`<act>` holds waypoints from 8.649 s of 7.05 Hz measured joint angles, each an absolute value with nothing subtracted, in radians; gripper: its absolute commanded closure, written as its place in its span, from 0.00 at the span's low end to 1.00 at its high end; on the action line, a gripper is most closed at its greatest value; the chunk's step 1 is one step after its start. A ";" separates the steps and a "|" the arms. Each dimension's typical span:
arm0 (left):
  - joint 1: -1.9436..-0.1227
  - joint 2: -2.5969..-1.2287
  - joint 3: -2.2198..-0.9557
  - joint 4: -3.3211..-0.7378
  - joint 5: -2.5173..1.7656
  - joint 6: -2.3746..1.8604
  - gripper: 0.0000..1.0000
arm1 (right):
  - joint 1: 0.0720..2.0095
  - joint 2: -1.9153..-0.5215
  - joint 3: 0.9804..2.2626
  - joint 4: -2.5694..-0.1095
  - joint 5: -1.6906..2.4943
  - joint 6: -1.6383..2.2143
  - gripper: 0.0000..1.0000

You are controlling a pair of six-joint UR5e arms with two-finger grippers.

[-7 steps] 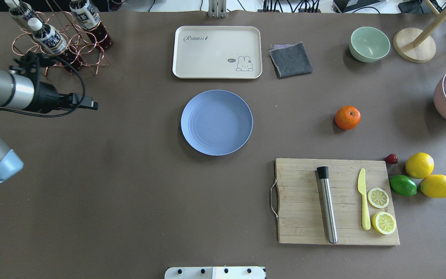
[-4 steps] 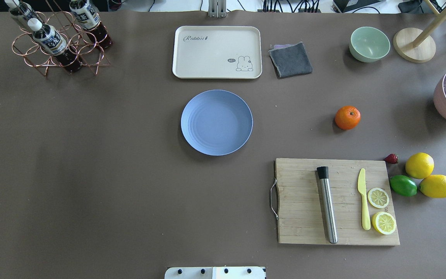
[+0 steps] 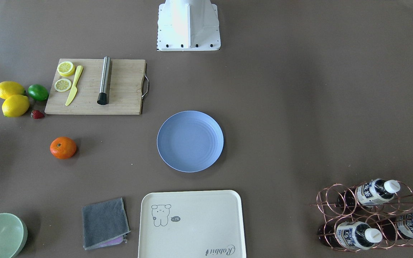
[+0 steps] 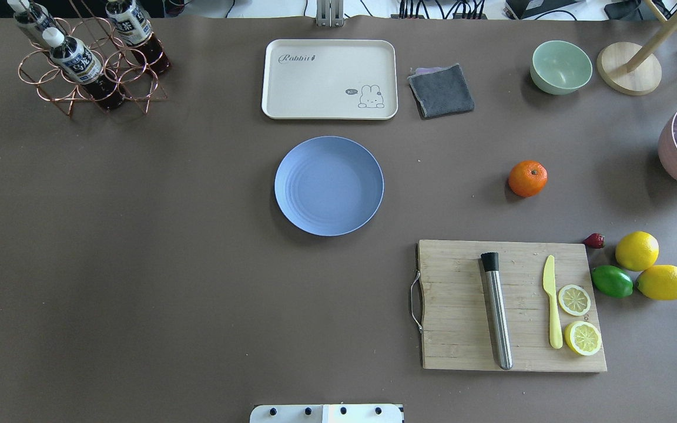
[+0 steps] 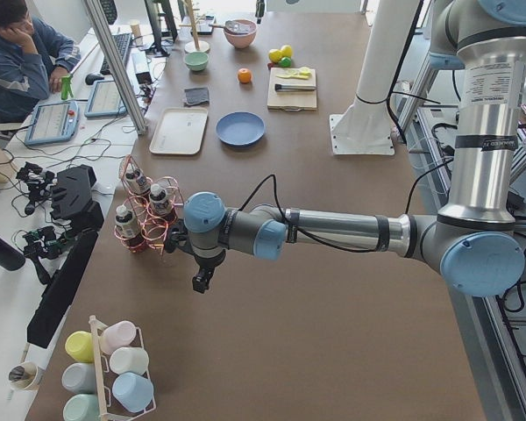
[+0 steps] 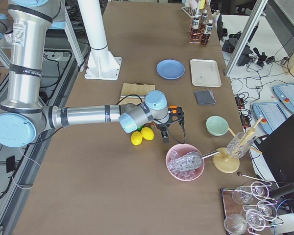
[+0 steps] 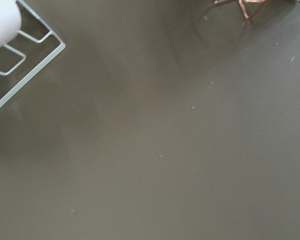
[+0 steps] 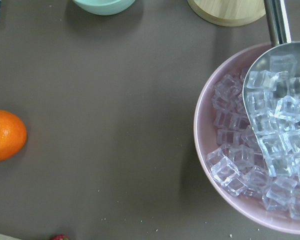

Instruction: Pick orange to plate

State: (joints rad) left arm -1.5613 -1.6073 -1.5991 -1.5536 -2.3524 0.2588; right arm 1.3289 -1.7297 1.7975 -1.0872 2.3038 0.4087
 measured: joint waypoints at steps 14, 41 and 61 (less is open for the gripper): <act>-1.571 -1.590 -1.575 -1.466 -2.454 0.296 0.02 | 0.847 -1.317 1.552 -1.119 2.009 0.888 0.01; -1.570 -1.586 -1.572 -1.465 -2.453 0.296 0.02 | 0.584 -0.619 1.260 -1.463 1.808 1.493 0.00; -1.573 -1.583 -1.555 -1.462 -2.437 0.290 0.02 | 1.638 -1.719 1.680 -1.583 2.287 -0.166 0.00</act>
